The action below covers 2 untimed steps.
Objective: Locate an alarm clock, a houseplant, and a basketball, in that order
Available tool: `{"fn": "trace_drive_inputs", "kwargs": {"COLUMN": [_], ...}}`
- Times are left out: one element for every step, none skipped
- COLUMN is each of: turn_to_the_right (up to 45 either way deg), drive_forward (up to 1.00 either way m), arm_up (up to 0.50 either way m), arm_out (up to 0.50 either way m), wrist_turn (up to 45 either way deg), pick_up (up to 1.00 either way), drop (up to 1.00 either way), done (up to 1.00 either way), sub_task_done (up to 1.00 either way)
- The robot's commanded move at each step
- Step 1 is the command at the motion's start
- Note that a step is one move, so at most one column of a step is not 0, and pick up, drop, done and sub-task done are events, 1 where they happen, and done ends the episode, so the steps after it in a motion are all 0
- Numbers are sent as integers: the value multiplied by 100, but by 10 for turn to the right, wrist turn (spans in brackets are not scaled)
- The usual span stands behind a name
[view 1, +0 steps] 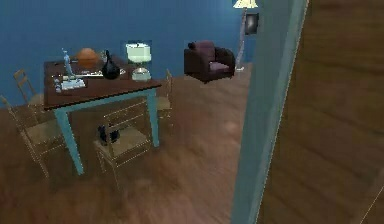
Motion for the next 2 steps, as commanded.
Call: {"fn": "trace_drive_inputs", "kwargs": {"turn_to_the_right": [-450,-150], "drive_forward": [0,0], "arm_up": [0,0], "arm_out": [0,0], "wrist_turn": [0,0], "pick_up": [0,0], "drop": [0,0], "done": [0,0], "sub_task_done": [0,0]}}
